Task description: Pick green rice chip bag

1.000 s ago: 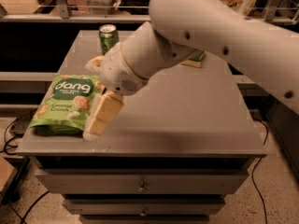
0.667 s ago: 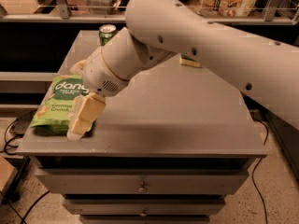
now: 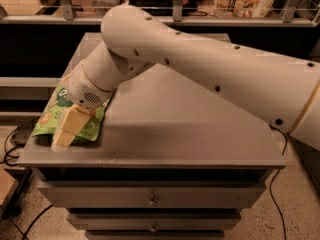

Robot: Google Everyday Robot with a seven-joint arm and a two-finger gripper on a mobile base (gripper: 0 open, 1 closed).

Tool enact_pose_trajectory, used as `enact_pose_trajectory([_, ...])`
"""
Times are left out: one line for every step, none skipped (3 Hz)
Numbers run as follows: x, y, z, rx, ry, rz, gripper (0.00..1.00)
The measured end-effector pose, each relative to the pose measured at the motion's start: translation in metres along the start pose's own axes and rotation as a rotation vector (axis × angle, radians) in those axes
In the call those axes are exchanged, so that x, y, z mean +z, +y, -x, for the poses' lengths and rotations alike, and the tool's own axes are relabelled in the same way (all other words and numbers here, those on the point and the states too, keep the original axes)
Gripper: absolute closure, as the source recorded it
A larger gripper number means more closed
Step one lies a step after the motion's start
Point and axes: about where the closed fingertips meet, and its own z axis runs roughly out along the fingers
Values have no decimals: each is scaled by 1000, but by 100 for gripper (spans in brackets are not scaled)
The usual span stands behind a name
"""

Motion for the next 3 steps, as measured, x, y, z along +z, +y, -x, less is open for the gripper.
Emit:
enact_pose_trajectory([28, -8, -13, 20, 31, 8, 2])
enact_pose_trajectory([29, -16, -34, 59, 49, -27, 24])
enact_pose_trajectory([28, -17, -35, 62, 50, -31, 47])
